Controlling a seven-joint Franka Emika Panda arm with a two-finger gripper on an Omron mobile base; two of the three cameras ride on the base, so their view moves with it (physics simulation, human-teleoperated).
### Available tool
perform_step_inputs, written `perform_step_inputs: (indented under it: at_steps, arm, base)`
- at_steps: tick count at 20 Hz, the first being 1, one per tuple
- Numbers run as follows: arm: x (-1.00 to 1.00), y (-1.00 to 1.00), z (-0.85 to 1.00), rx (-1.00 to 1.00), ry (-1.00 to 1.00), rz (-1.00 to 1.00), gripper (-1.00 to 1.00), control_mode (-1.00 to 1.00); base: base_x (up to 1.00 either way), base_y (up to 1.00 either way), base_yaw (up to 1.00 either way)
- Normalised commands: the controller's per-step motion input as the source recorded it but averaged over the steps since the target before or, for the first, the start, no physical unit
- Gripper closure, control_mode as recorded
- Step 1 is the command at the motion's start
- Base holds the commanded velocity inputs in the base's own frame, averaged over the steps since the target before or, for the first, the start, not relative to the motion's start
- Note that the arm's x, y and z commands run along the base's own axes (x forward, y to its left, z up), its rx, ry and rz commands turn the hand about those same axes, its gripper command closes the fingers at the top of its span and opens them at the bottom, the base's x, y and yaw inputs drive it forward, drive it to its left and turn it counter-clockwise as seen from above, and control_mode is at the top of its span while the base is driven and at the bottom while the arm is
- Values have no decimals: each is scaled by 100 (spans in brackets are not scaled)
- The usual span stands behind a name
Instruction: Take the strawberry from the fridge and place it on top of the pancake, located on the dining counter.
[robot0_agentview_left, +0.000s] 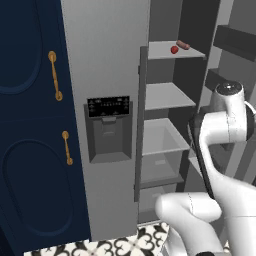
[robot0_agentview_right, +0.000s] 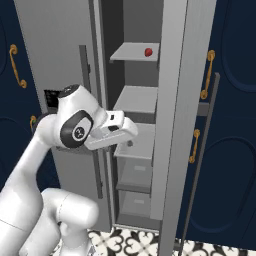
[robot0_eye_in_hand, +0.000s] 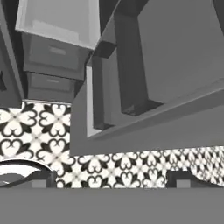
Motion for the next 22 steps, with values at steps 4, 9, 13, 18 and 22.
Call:
perform_step_inputs:
  at_steps: [4,9,13,18,22]
  arm:
    - [-12,100,0,53,0,-4,-100,-100]
    - [-26,80,-1,57,0,3,-100,-100]
    - [-70,44,7,16,-6,2,-100,-100]
    - [-79,35,1,-20,-1,-23,-100,-100]
    - [-7,-13,-9,-18,-9,-16,-100,-100]
  base:
    - [0,0,0]
    - [0,0,0]
    - [0,0,0]
    - [0,0,0]
    - [0,0,0]
